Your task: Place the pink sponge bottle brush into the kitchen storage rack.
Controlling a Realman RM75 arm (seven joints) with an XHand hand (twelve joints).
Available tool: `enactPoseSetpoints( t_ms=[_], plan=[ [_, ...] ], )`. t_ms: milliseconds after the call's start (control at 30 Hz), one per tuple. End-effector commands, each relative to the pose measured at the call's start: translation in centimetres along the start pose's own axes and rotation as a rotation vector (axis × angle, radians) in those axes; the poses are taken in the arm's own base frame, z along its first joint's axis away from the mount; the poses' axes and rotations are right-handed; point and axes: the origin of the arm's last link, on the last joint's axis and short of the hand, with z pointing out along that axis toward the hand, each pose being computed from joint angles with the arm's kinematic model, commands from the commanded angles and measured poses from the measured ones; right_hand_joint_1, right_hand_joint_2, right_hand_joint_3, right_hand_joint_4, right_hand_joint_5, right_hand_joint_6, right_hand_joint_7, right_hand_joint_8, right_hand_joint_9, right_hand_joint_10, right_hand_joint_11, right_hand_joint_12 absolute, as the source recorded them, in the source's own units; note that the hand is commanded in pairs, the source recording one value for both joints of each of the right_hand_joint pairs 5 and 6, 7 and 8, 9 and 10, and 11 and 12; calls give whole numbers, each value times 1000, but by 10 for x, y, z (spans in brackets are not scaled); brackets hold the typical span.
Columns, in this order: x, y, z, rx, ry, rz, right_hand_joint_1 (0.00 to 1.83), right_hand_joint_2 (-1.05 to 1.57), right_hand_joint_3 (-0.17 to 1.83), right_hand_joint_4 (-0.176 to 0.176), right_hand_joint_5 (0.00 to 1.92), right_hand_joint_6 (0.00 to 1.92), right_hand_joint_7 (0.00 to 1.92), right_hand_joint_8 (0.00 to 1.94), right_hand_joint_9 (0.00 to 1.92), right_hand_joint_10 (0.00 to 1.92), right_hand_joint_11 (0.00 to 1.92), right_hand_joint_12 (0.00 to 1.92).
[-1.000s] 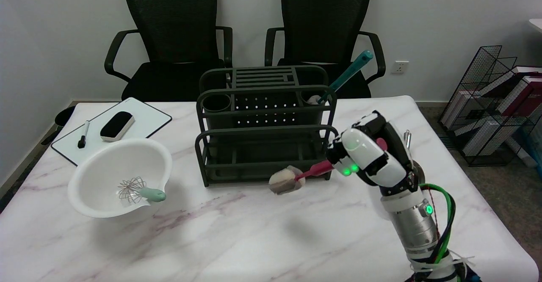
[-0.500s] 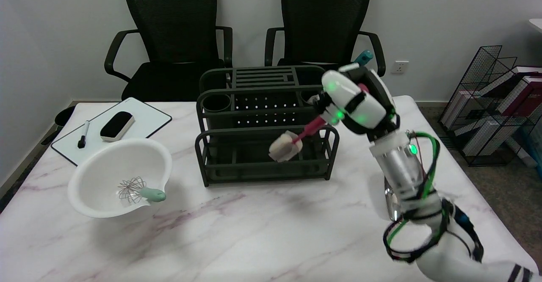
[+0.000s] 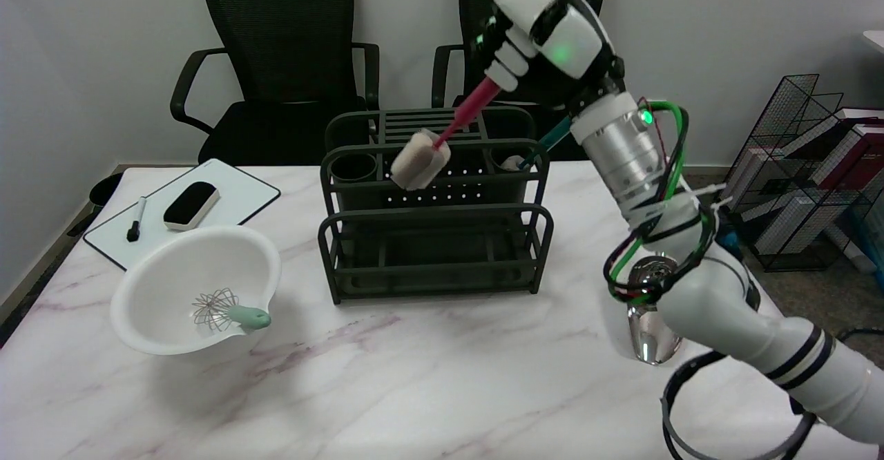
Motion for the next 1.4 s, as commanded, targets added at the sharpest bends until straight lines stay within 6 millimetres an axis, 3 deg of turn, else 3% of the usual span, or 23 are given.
enactPoseSetpoints(
  t_ms=[33,300,533,900,1400],
  plan=[
    [-25,-41,63,10,-98,126,1037,1571,636,0,1920,1920,1920,1920,1920,1920,1920,1920],
    [-31,-49,92,-53,-134,110,1045,1571,555,0,1920,1920,1920,1920,1920,1920,1920,1920],
    [-19,-17,120,-159,-102,93,1047,1571,327,0,1920,1920,1920,1920,1920,1920,1920,1920],
    [-7,7,158,-200,-84,-92,1062,1571,300,0,1920,1920,1920,1920,1920,1920,1920,1920],
    [4,55,173,-244,-64,-241,1051,1571,343,0,1920,1920,1920,1920,1920,1920,1919,1919]
  ],
)
